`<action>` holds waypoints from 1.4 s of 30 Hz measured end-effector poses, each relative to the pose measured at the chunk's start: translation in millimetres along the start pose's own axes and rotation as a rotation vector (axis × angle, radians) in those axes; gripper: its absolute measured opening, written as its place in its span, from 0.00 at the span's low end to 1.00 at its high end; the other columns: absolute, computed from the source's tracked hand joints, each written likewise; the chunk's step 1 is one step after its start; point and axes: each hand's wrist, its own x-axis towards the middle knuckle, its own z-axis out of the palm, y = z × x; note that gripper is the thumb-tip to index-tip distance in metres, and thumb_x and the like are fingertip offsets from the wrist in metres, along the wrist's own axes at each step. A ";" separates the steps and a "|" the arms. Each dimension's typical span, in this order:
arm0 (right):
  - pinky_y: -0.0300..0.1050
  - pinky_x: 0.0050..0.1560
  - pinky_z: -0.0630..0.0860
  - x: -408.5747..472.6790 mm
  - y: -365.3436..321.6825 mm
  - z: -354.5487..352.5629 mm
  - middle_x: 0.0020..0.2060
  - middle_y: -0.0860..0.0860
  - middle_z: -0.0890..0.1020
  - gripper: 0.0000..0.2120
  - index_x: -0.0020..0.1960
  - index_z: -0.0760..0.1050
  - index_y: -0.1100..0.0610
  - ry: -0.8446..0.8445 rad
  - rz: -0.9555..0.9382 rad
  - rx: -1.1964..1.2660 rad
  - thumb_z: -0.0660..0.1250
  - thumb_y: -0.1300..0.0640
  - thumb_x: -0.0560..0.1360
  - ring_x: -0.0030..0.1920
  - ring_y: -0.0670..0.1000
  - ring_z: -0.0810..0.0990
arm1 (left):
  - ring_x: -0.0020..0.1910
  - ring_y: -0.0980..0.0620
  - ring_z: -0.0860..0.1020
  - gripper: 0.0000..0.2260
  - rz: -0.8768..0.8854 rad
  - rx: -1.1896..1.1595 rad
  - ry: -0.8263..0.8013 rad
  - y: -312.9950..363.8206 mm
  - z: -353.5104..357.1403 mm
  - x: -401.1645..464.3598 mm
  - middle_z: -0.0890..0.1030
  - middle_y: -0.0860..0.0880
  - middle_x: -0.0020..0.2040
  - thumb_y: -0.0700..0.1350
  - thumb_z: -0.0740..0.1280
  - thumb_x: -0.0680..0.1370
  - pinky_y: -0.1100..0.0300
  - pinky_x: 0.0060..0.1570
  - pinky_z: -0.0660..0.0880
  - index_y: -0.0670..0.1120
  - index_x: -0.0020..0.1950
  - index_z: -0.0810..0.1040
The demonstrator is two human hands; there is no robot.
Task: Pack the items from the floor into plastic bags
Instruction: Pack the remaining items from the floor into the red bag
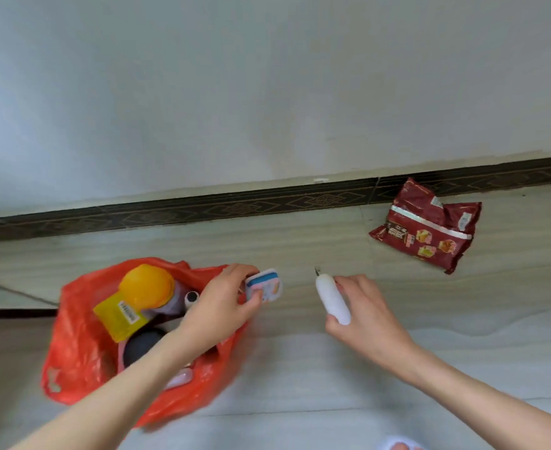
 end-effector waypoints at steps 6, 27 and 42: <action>0.47 0.63 0.65 24.5 -99.4 26.5 0.59 0.54 0.71 0.25 0.65 0.67 0.56 -0.239 -0.361 -0.244 0.64 0.53 0.69 0.62 0.55 0.67 | 0.38 0.55 0.75 0.09 -0.426 -0.073 0.372 -74.8 -53.6 -97.4 0.79 0.52 0.44 0.42 0.68 0.73 0.71 0.38 0.68 0.46 0.53 0.77; 0.44 0.41 0.76 40.0 -186.5 174.8 0.35 0.50 0.79 0.17 0.40 0.78 0.55 -0.107 -0.585 -0.571 0.74 0.42 0.60 0.38 0.53 0.80 | 0.51 0.45 0.71 0.17 -0.516 0.422 0.424 -167.4 -46.2 -142.9 0.79 0.45 0.53 0.50 0.58 0.72 0.53 0.47 0.62 0.44 0.55 0.77; 0.53 0.50 0.78 15.9 -29.5 6.8 0.48 0.58 0.82 0.20 0.55 0.76 0.61 -0.002 -0.330 -0.592 0.74 0.56 0.65 0.48 0.60 0.82 | 0.67 0.39 0.66 0.22 0.076 0.318 0.070 -36.1 10.6 -81.9 0.71 0.40 0.66 0.50 0.62 0.71 0.46 0.62 0.67 0.46 0.64 0.70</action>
